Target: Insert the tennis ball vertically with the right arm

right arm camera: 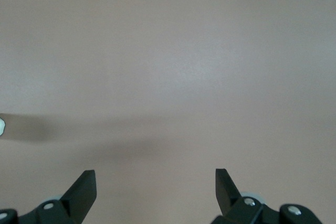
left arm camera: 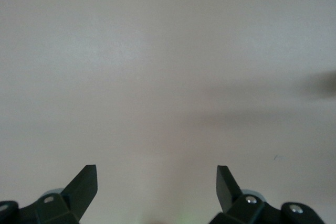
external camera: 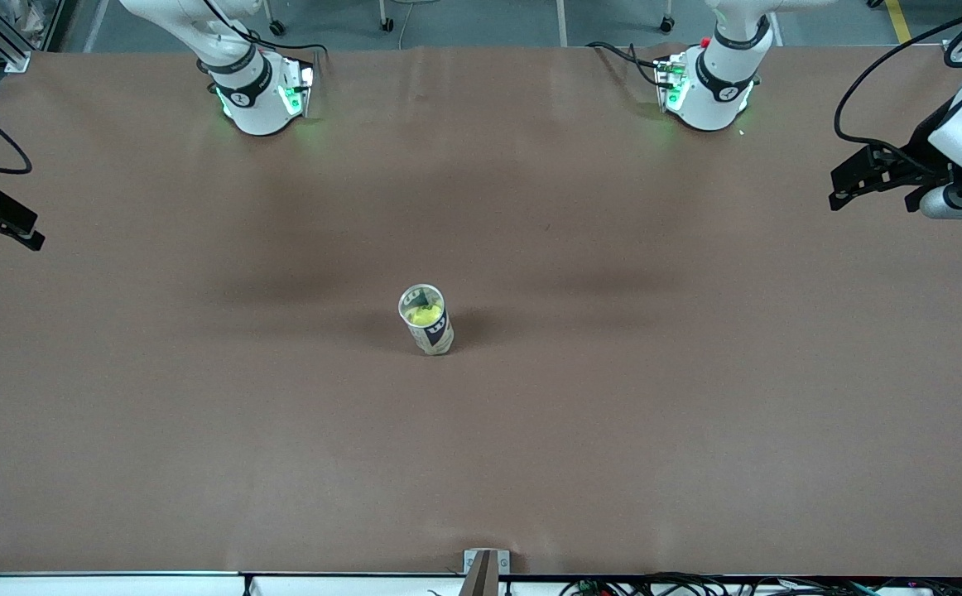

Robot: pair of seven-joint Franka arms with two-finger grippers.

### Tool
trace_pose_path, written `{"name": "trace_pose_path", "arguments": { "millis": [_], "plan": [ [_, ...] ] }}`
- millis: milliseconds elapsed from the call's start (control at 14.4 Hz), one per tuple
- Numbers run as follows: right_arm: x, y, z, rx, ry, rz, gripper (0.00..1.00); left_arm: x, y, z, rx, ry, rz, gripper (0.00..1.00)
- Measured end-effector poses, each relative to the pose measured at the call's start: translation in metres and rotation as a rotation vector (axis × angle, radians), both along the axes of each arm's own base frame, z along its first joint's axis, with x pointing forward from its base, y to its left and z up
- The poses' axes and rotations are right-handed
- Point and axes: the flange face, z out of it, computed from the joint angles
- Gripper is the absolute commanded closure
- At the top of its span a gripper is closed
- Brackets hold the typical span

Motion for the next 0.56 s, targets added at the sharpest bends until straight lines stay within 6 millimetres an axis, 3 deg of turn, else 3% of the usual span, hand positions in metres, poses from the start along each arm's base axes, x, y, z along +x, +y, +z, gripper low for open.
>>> {"name": "trace_pose_path", "arguments": {
  "millis": [557],
  "plan": [
    [0.0001,0.0004,0.0,0.0,0.0,0.001,0.0,0.0008,0.0,0.0,0.0,0.0,0.019,0.0]
  ]
}}
